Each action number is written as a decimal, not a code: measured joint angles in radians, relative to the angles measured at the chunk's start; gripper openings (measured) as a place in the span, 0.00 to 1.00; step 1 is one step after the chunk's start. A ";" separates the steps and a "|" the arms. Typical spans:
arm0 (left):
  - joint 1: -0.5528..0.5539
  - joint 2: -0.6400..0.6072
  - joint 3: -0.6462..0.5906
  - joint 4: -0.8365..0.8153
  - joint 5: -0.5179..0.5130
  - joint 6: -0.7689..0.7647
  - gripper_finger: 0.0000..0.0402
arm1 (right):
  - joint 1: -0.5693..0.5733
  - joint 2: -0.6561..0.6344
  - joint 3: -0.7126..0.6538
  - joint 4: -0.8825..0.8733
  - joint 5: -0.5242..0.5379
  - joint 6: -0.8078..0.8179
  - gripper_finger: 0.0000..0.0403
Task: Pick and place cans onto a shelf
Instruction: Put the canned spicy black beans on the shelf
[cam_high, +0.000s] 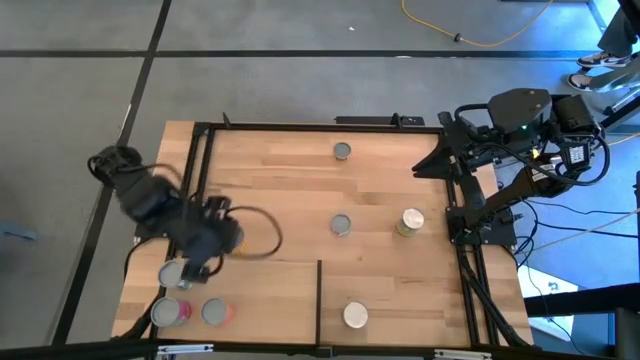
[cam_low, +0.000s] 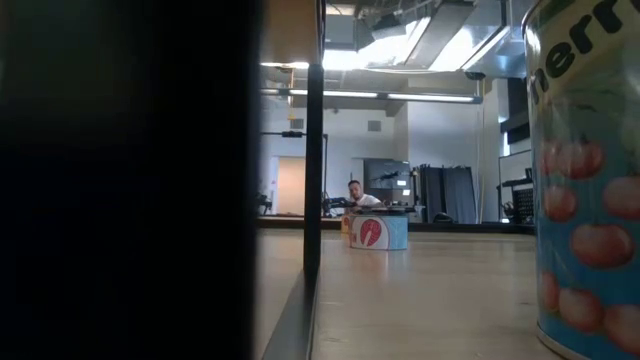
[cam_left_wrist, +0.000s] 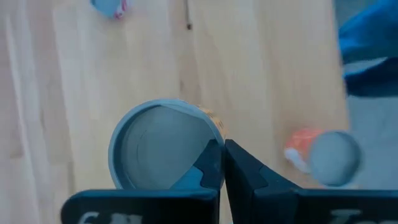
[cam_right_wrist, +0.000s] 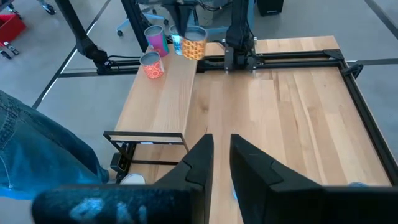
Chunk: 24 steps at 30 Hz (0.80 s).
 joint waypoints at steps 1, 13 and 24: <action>-0.040 0.002 -0.002 0.003 -0.015 -0.041 0.00 | 0.000 0.000 0.000 0.000 0.000 0.000 0.14; -0.361 0.068 -0.173 0.033 -0.186 -0.560 0.00 | 0.000 0.000 0.000 0.000 0.000 0.004 0.14; -0.405 0.079 -0.362 0.189 -0.205 -0.644 0.00 | 0.000 0.000 0.000 0.032 0.000 0.006 0.14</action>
